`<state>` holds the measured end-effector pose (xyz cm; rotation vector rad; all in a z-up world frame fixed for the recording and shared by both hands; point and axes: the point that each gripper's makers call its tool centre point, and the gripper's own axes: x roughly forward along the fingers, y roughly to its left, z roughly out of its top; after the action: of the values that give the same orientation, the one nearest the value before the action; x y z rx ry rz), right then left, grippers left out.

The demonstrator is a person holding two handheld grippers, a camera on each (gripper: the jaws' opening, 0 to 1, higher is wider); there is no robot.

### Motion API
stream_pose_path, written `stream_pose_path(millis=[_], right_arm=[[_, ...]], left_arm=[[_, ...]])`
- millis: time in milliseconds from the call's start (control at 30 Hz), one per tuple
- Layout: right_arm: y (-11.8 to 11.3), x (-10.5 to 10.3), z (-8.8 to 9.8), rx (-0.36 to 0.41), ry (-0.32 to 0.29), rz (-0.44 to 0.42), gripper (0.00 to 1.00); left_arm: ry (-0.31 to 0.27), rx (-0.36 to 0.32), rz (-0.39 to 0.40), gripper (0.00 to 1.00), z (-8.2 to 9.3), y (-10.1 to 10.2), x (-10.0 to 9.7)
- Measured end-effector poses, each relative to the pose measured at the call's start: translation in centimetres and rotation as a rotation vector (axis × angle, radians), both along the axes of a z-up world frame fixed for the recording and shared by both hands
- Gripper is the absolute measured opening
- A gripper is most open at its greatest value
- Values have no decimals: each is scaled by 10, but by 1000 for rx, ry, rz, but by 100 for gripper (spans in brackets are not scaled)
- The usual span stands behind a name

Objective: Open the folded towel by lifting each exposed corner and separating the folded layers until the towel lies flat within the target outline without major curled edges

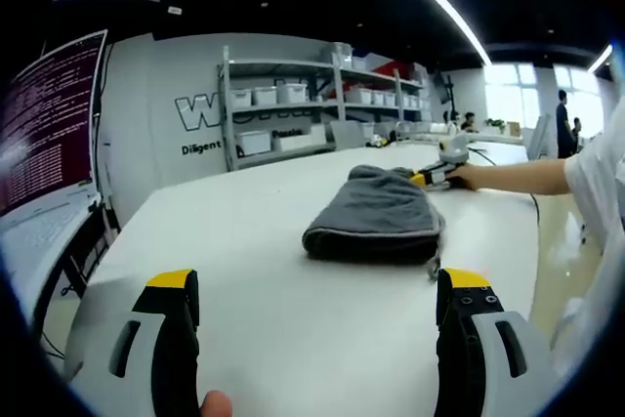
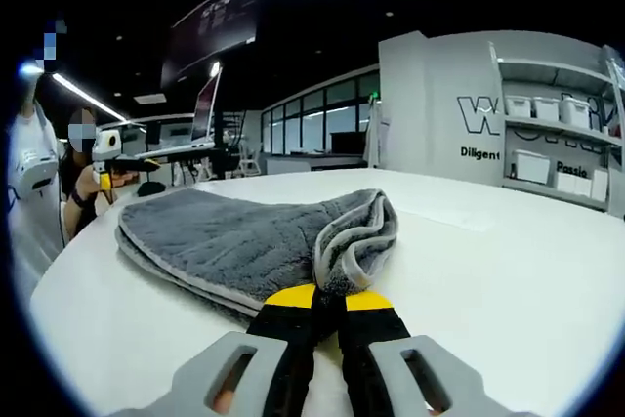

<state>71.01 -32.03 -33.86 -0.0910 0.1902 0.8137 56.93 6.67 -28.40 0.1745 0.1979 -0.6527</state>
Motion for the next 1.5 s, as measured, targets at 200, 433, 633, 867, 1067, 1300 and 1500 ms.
stream_pose_path(millis=[200, 433, 633, 867, 1067, 1300, 1500], right_arm=[[1, 9, 1, -1, -3, 46, 3], [5, 19, 1, -9, -12, 86, 3], [6, 28, 1, -14, -18, 116, 3], [11, 34, 1, -23, -30, 153, 3], [13, 41, 1, -31, -41, 182, 3], [15, 50, 1, -36, -46, 204, 3], [18, 57, 1, -36, -46, 231, 3]], left_arm=[[4, 19, -1, 100, -1, 2, 0], [11, 28, 0, 100, -4, 4, 1], [4, 31, -8, 100, -1, 3, 3], [-13, 21, -16, 100, 0, -3, 7], [-14, 21, -33, 100, -2, -10, 11], [-18, 22, -43, 100, -1, -15, 15], [-33, 25, -42, 100, 6, -13, 16]])
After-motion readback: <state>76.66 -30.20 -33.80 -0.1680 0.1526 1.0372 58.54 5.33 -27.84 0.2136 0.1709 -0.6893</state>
